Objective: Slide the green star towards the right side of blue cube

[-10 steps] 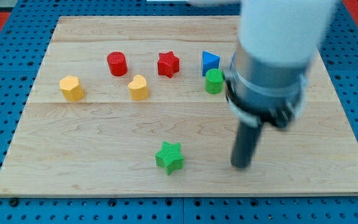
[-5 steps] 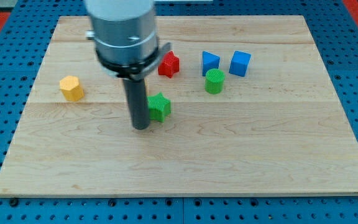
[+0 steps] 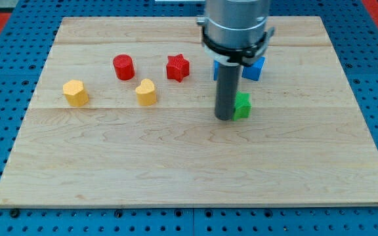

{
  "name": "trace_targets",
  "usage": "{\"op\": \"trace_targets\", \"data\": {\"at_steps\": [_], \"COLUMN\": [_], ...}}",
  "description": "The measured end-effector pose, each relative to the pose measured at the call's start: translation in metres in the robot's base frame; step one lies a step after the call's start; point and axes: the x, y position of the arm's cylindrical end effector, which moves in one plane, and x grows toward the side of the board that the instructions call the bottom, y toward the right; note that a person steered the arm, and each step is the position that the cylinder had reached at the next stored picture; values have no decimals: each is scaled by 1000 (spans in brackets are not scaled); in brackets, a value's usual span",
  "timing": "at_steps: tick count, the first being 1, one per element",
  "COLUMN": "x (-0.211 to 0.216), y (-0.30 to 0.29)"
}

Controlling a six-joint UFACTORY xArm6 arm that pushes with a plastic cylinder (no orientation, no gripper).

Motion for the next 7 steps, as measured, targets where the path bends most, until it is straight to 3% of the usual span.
{"op": "trace_targets", "data": {"at_steps": [2, 3, 6, 7], "x": [-12, -13, -28, -13], "y": [-8, 59, 95, 77]}}
